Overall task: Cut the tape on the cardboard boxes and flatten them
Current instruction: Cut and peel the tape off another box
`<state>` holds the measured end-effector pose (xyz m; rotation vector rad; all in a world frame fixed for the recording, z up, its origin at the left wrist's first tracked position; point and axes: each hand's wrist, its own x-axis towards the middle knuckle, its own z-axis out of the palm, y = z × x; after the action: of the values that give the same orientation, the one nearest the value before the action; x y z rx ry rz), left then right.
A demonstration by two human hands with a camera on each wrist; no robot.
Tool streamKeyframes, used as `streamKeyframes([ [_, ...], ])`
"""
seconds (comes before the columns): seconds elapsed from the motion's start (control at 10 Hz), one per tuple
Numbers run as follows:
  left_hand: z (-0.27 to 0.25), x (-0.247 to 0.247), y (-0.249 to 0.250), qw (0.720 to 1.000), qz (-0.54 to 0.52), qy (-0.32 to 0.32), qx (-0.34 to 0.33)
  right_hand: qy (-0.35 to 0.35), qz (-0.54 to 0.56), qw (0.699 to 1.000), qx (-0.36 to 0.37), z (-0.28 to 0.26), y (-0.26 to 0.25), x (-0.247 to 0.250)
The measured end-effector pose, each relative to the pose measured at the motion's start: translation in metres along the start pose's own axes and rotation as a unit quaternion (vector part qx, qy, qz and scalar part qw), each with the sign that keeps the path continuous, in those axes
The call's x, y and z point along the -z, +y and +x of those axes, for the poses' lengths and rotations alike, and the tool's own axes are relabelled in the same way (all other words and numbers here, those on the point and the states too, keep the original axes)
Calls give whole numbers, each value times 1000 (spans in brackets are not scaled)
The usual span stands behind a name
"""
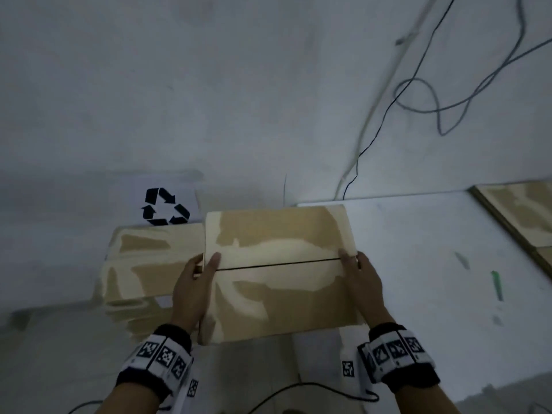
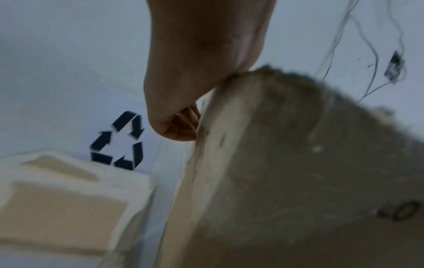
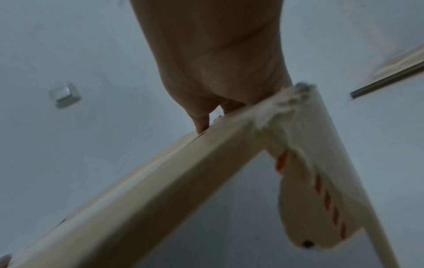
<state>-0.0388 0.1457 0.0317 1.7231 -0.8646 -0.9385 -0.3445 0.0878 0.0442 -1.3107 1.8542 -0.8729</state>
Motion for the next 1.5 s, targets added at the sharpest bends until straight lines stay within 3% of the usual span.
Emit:
streamKeyframes([
  [0.2, -3, -85, 67, 992, 7, -49, -114, 68, -7, 997, 40, 54, 8, 105],
  [0.3, -16, -150, 89, 991, 37, -41, -118, 59, 70, 991, 99, 72, 29, 162],
  [0.4, -32, -219, 105, 993, 26, -31, -113, 34, 181, 980, 77, 93, 53, 211],
  [0.5, -55, -279, 117, 995, -21, -61, -71, -8, 261, 964, 48, 106, 81, 254],
  [0.6, -77, -320, 134, 981, -134, -143, -4, -35, 338, 940, 31, 106, 103, 294],
  [0.7, -87, -351, 141, 968, -175, -160, 75, -40, 371, 927, 29, 110, 127, 325],
  [0.8, -88, -380, 144, 956, -219, -163, 105, -37, 377, 925, 8, 121, 151, 338],
  [0.9, -88, -399, 145, 951, -254, -154, 89, -22, 411, 912, -3, 140, 172, 335],
  [1.0, -71, -403, 129, 955, -231, -164, 89, 0, 451, 892, -41, 154, 182, 326],
  [1.1, -44, -406, 100, 959, -207, -172, 92, 23, 446, 892, -68, 165, 185, 320],
  [1.2, -41, -419, 87, 923, -312, -155, 162, 70, 453, 883, -99, 178, 213, 305],
  [1.3, -40, -423, 74, 920, -317, -72, 220, 39, 402, 902, -153, 170, 236, 292],
  [1.4, -49, -429, 56, 945, -254, -46, 201, -38, 295, 941, -163, 158, 255, 288],
  [1.5, -54, -435, 57, 963, -203, -1, 177, -52, 219, 966, -127, 163, 270, 299],
])
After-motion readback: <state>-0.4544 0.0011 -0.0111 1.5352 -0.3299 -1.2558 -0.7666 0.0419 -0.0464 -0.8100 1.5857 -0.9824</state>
